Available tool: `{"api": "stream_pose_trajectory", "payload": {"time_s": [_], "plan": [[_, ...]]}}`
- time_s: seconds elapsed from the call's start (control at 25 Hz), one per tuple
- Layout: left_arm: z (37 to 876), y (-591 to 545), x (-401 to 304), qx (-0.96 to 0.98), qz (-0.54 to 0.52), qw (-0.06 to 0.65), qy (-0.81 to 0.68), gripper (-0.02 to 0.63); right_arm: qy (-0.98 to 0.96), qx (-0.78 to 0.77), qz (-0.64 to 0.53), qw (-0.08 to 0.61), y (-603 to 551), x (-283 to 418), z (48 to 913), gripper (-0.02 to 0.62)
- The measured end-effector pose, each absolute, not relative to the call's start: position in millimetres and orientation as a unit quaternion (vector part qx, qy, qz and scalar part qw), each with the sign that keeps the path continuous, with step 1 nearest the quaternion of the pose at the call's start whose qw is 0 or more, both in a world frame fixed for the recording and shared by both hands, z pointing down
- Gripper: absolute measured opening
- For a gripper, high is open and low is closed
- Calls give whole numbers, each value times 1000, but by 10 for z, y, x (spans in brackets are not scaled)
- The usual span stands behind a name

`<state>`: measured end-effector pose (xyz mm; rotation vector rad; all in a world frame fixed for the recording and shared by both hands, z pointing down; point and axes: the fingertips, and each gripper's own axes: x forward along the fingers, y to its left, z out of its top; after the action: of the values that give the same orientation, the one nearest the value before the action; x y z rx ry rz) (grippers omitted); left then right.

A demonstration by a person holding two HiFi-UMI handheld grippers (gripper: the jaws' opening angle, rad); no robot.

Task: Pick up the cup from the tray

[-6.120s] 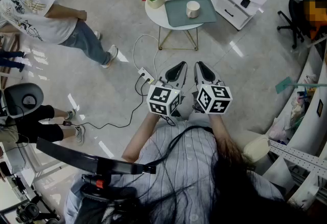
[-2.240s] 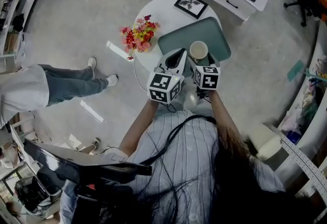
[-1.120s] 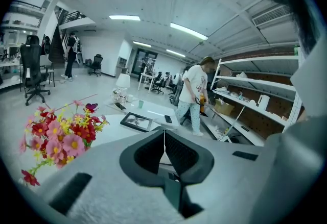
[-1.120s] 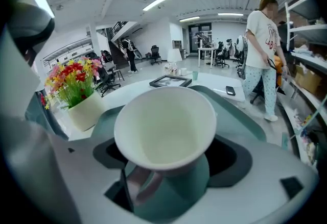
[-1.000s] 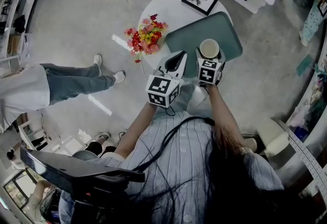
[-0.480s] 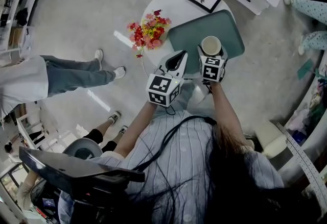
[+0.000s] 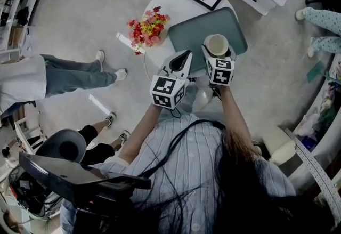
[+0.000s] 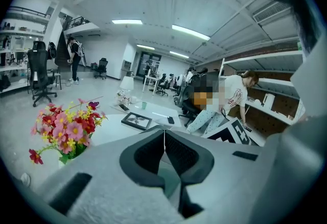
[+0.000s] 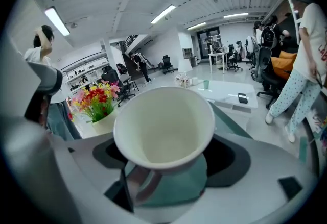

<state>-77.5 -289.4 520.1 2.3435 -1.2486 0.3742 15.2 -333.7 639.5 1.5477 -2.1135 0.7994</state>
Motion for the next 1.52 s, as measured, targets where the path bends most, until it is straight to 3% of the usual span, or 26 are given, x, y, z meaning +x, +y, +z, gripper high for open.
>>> {"api": "stream_pose_trajectory", "payload": {"time_s": [0.96,1.52], "plan": [[5157,-1762,76,789,85,223,-567,15,-830,442,288,179,-2136,1096,5604,407],[4947,-1023,-198,795,93,203,-564,15,-840,431,288,160,-1351,756,5352,407]]}}
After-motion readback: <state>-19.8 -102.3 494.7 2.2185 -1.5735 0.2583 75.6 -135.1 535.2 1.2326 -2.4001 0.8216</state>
